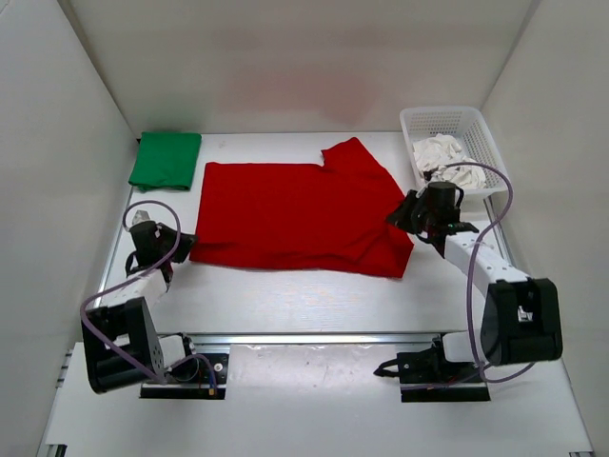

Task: Fold and stack the t-shirts
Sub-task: Fold the flattened tshirt in 1/3 of the way

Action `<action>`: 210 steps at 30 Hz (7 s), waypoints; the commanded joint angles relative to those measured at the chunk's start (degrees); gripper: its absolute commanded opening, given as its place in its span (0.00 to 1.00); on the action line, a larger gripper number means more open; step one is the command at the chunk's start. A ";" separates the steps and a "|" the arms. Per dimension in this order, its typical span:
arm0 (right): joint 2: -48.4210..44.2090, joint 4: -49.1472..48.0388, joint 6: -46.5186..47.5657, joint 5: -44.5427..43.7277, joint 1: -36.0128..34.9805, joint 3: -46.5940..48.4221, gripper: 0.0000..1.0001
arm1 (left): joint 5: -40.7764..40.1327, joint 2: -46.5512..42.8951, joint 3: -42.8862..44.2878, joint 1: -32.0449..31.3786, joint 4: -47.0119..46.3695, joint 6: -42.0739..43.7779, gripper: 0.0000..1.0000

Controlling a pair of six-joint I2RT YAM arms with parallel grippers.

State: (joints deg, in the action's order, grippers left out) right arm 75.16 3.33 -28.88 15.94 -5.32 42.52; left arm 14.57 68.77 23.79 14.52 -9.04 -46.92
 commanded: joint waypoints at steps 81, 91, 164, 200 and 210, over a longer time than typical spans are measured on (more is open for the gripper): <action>-3.61 -15.01 1.11 -3.99 8.84 -16.07 0.05 | -3.67 18.94 4.59 -1.17 -7.31 -2.31 0.02; -11.07 -11.43 0.32 -6.54 3.67 -17.48 0.30 | -3.41 15.53 1.70 -0.72 -8.27 -3.71 0.08; -5.99 -13.44 -1.53 1.02 -14.36 -18.88 0.41 | -29.24 -27.03 -0.87 -12.15 26.95 7.63 0.81; 10.18 -17.31 -2.94 4.71 -16.38 -3.17 0.09 | 0.28 -19.64 -12.37 6.92 20.97 4.55 0.51; 20.03 -17.31 -2.84 6.46 -16.66 7.66 0.17 | 3.28 -24.03 -9.55 1.57 19.07 0.34 0.52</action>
State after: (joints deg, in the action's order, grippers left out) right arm 93.91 -11.70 -31.94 21.30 -22.55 47.05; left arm 15.90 46.30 11.77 18.46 11.44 -44.97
